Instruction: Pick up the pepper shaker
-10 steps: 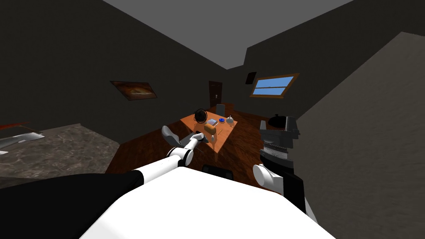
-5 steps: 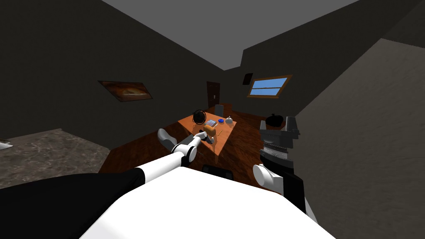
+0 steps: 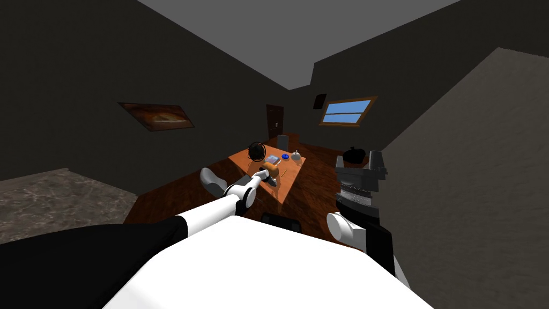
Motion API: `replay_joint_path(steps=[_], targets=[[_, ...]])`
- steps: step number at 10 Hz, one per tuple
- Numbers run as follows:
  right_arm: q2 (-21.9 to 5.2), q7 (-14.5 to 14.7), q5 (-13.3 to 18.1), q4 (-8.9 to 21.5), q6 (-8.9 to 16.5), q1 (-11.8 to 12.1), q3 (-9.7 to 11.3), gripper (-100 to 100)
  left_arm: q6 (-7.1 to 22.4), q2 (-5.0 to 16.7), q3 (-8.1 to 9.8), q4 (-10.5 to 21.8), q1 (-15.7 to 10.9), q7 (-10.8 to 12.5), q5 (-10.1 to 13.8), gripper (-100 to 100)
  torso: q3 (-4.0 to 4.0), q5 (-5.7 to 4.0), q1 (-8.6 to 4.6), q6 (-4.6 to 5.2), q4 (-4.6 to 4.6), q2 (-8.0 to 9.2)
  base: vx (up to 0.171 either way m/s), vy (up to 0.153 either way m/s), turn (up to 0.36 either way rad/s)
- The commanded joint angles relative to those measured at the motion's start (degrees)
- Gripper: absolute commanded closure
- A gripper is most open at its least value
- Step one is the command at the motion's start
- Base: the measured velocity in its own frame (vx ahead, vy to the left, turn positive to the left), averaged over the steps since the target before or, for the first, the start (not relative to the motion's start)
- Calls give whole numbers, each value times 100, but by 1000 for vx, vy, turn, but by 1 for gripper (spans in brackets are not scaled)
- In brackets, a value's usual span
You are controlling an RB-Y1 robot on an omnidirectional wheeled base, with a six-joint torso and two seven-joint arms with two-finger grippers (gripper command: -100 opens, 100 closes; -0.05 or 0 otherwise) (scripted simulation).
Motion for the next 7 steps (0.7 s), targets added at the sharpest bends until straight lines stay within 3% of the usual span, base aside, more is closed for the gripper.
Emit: replay_joint_path(steps=[1, 3, 4, 5, 7], targets=[[0, 0, 0, 0, 0, 0, 0, 0, -172, -63, 6, 51, 113, -67, 0, -100, 0, 0, 0, 0, 0, 0, 40, 1, -20], [0, 0, 0, 0, 0, 1, 0, 0, -309, -114, 12, 92, 204, -120, 0, -100, -10, 0, -3, 0, -4, -18, 75, -8, -11], [0, 0, 0, 0, 0, 1, 0, 0, -233, -96, 8, 40, 197, -98, -1, -100, -12, -1, -4, 0, -4, -20, 27, -2, 0], [0, 0, 0, 0, 0, 0, 0, 0, -254, -98, 9, 49, 198, -108, 0, 100, -6, -1, -2, 0, -2, -9, 5, -1, 0], [0, 0, 0, 0, 0, 0, 0, 0, -248, -98, 9, 48, 197, -107, 1, 100, -1, 1, -1, 1, -1, 0, 0, 0, 0]])
